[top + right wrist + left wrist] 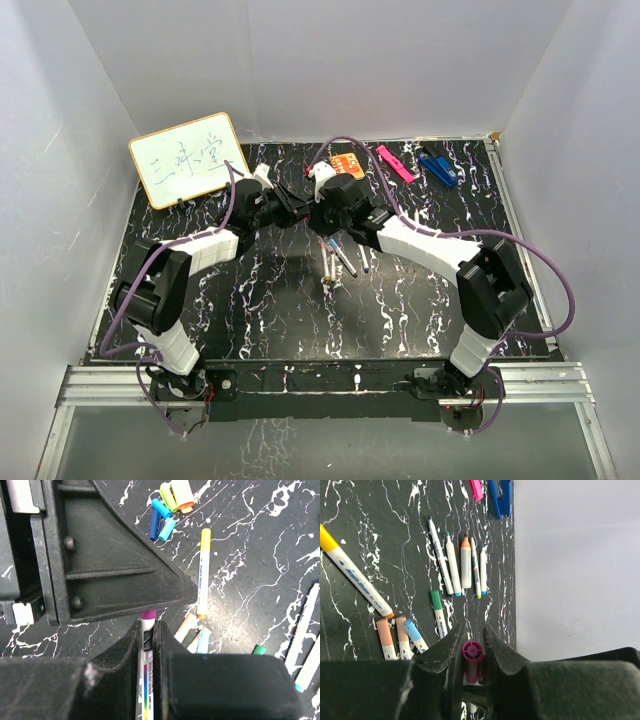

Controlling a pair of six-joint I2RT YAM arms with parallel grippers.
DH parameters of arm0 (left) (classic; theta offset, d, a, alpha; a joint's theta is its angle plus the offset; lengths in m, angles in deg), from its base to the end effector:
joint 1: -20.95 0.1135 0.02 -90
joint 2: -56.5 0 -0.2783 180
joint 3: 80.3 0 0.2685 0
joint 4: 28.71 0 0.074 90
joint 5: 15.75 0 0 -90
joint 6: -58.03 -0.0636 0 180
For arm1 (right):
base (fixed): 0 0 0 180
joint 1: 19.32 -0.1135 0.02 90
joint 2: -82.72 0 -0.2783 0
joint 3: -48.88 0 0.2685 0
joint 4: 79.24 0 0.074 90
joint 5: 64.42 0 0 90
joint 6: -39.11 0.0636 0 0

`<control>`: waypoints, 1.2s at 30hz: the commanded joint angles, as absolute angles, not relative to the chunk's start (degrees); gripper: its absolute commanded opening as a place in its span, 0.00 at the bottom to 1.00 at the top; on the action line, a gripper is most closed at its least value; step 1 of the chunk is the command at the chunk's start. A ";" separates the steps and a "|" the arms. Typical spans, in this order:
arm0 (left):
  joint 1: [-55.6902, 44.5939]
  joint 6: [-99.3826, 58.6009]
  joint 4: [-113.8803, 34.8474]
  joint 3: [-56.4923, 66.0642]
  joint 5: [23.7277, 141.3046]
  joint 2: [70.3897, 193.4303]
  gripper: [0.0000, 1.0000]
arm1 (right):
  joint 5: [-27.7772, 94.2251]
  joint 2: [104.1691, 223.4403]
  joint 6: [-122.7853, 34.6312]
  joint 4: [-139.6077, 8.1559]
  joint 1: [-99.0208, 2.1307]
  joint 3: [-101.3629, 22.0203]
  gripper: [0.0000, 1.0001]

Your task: Open the pen caps

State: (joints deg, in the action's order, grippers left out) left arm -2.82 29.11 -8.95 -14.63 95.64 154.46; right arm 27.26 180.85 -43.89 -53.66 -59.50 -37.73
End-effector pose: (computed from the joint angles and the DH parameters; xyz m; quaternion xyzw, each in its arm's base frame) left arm 0.3710 -0.1887 0.2168 -0.1352 0.7634 -0.5217 0.3562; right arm 0.3290 0.2803 0.2524 -0.2619 0.8561 0.1903 0.4029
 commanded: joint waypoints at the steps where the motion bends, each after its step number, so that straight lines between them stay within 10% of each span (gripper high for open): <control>1: 0.54 27.86 -10.03 -9.88 94.40 154.00 0.00 | 26.51 175.35 -42.33 -53.91 -59.74 -31.43 0.00; 16: 6.82 25.79 -11.66 -3.91 95.47 158.71 0.00 | 20.25 162.90 -40.32 -49.45 -59.73 -20.08 0.00; 36: 10.75 16.17 -25.14 -19.47 93.72 145.50 0.00 | 12.08 190.59 -52.86 -57.00 -48.76 -42.22 0.00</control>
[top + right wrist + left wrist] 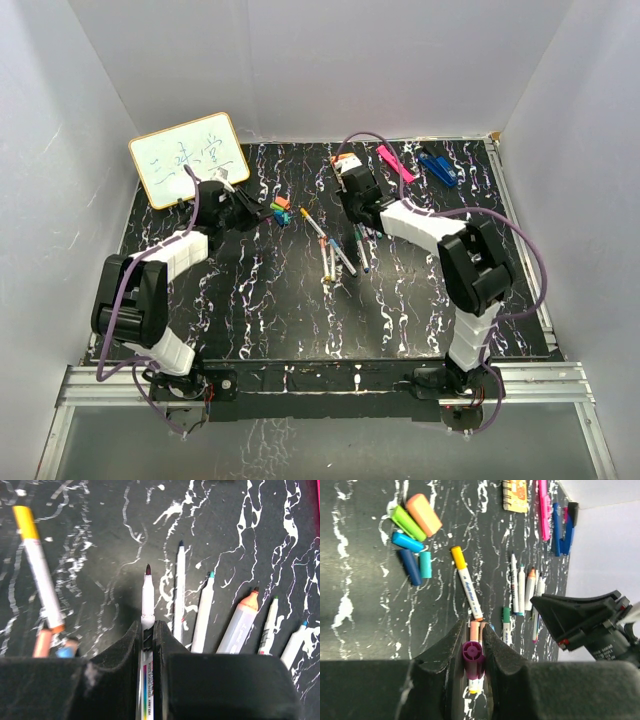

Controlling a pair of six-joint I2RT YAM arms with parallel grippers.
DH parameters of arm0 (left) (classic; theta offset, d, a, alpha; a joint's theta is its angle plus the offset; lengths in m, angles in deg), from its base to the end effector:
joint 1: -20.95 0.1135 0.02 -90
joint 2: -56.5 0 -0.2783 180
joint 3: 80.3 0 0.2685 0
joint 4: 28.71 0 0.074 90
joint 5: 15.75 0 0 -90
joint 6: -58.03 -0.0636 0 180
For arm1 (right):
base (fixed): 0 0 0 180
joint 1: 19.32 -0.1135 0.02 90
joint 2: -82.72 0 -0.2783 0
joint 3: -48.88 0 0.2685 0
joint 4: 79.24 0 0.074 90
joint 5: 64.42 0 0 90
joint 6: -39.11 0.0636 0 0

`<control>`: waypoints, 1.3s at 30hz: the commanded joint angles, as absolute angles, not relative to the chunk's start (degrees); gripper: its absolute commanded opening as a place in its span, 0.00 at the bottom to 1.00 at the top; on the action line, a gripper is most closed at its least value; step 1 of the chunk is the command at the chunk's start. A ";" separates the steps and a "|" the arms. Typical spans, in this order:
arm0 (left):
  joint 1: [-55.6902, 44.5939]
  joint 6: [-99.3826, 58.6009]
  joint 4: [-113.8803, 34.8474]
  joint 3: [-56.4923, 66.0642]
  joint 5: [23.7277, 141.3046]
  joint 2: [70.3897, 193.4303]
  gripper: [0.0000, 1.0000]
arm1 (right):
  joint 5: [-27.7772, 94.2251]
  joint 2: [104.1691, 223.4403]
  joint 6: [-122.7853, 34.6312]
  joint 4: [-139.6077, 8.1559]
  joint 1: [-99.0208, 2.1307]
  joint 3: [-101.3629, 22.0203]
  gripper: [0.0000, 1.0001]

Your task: Open the pen caps

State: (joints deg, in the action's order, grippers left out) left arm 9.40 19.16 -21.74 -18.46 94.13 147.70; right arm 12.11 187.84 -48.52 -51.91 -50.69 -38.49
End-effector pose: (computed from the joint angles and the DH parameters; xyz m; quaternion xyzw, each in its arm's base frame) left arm 0.3715 -0.0980 0.2091 -0.1867 0.8026 -0.4075 0.3935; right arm 0.3870 0.2186 0.2041 -0.1864 0.8998 0.0064 0.3945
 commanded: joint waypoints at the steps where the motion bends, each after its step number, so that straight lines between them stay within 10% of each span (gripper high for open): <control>1: 11.10 16.01 -25.49 -19.44 94.08 145.94 0.00 | 12.34 191.52 -53.37 -57.22 -48.34 -42.66 0.00; 35: 12.78 14.16 -25.62 -15.17 95.43 159.29 0.00 | 21.04 201.29 -57.97 -62.28 -45.93 -45.18 0.00; 39: 12.78 14.17 -25.58 -13.86 95.44 160.97 0.00 | 21.20 201.72 -57.52 -61.86 -45.89 -45.83 0.14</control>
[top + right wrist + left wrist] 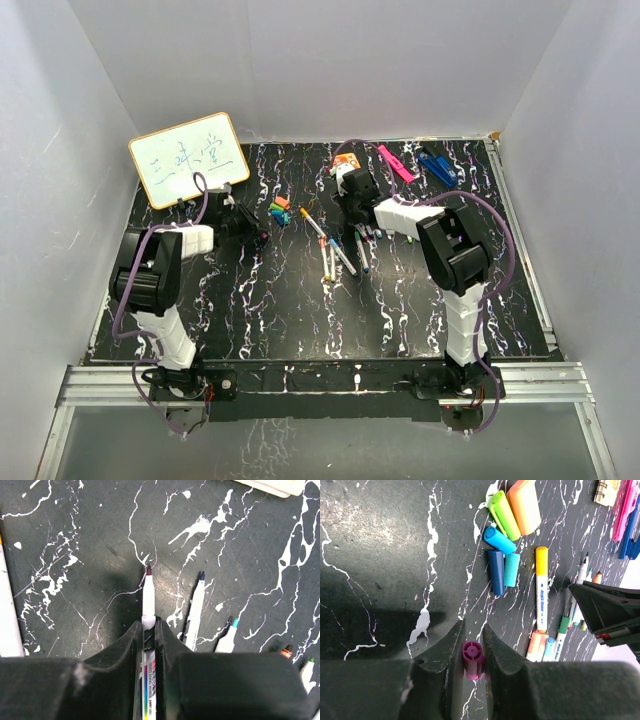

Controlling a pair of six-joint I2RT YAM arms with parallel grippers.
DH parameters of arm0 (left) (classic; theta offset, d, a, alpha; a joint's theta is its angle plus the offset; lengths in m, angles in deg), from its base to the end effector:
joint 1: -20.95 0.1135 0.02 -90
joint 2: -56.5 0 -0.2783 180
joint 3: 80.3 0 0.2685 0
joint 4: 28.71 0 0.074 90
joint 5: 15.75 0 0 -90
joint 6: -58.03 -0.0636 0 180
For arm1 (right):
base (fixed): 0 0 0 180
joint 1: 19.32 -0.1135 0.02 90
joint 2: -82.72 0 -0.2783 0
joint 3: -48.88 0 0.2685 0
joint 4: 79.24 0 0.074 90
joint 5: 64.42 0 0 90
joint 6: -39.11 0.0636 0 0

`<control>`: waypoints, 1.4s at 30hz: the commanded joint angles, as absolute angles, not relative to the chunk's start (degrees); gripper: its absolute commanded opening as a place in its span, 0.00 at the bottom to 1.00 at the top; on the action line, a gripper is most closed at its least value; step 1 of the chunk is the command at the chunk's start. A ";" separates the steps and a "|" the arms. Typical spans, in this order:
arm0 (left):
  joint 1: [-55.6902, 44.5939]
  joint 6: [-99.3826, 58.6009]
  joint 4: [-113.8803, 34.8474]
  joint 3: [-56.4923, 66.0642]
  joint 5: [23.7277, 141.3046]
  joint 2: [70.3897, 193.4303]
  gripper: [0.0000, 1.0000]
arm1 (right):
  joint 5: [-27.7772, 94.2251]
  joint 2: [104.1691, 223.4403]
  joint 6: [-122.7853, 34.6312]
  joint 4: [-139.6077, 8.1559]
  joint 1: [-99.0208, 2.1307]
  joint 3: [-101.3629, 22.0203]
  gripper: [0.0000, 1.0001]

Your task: Open the pen caps

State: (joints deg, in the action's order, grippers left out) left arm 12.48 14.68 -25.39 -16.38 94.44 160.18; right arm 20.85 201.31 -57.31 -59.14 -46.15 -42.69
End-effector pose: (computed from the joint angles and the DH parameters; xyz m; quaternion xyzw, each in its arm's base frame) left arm 0.3922 -0.0806 0.1328 -0.2128 0.8564 -0.3440 0.3209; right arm 0.4359 0.2146 0.1352 -0.2516 0.8954 0.0269 0.3662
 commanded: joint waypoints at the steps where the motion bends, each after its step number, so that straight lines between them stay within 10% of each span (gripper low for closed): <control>1: 12.80 14.24 -25.48 -13.51 95.44 161.47 0.00 | 21.24 201.75 -57.38 -61.84 -45.87 -45.95 0.20; 11: 12.86 15.00 -24.66 -10.74 95.79 165.38 0.11 | 21.81 197.44 -55.91 -62.01 -46.03 -45.69 0.52; 30: 12.87 17.61 -22.86 -11.70 93.89 163.43 0.42 | 20.04 179.18 -44.24 -54.44 -50.17 -29.97 0.55; 35: 13.12 18.04 -20.50 -16.72 91.84 156.65 0.62 | 19.68 178.48 -41.83 -53.83 -51.07 -26.24 0.55; 38: 13.27 17.63 -16.91 -21.03 89.99 150.04 0.96 | 18.52 178.41 -40.58 -53.14 -51.38 -25.12 0.55; 42: 13.36 17.12 -14.03 -25.98 87.12 139.80 0.99 | 17.89 178.33 -39.70 -52.45 -51.65 -24.15 0.55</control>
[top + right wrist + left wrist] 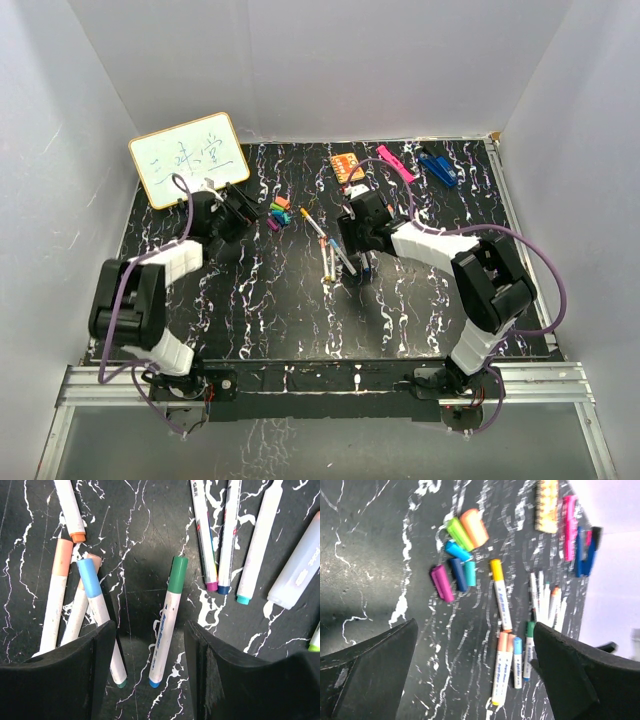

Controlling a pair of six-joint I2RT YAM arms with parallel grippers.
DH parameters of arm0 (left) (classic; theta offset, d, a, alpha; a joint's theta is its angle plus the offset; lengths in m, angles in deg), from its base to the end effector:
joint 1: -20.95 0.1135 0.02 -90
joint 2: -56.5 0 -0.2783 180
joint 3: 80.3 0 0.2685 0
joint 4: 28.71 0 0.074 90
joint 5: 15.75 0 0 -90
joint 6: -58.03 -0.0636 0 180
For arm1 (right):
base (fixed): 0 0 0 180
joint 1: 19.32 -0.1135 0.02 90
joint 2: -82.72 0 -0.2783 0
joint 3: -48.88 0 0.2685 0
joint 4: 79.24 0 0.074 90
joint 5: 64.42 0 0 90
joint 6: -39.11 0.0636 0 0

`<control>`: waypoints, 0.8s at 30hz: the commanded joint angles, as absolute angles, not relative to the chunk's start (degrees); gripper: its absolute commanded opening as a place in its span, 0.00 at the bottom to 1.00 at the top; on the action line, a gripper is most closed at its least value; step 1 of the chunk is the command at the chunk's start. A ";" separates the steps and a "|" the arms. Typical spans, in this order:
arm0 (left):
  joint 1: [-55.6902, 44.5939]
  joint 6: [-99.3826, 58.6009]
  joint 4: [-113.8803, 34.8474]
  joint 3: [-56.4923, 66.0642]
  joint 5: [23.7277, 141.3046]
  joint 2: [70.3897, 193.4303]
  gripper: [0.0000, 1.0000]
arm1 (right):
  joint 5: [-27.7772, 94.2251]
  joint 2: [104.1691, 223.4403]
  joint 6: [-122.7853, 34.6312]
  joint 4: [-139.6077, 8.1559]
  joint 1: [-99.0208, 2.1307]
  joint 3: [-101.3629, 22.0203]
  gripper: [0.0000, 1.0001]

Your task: Open the pen caps

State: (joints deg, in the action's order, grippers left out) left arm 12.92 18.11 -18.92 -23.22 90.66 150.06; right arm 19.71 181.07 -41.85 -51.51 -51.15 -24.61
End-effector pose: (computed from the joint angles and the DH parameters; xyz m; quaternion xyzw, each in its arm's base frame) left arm 0.3676 -0.0700 0.1710 -0.2324 0.8133 -0.3585 0.3951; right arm 0.3326 0.1988 0.1669 -0.1708 0.9305 0.0664 0.3171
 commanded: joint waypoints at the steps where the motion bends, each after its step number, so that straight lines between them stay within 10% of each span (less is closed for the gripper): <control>1: 13.43 16.78 -14.32 -26.29 87.04 138.22 0.99 | 17.72 178.48 -39.48 -52.44 -51.73 -24.02 0.55; 24: 13.73 16.27 -16.97 -30.10 86.78 126.77 0.99 | 15.38 182.12 -38.18 -52.79 -51.94 -21.87 0.38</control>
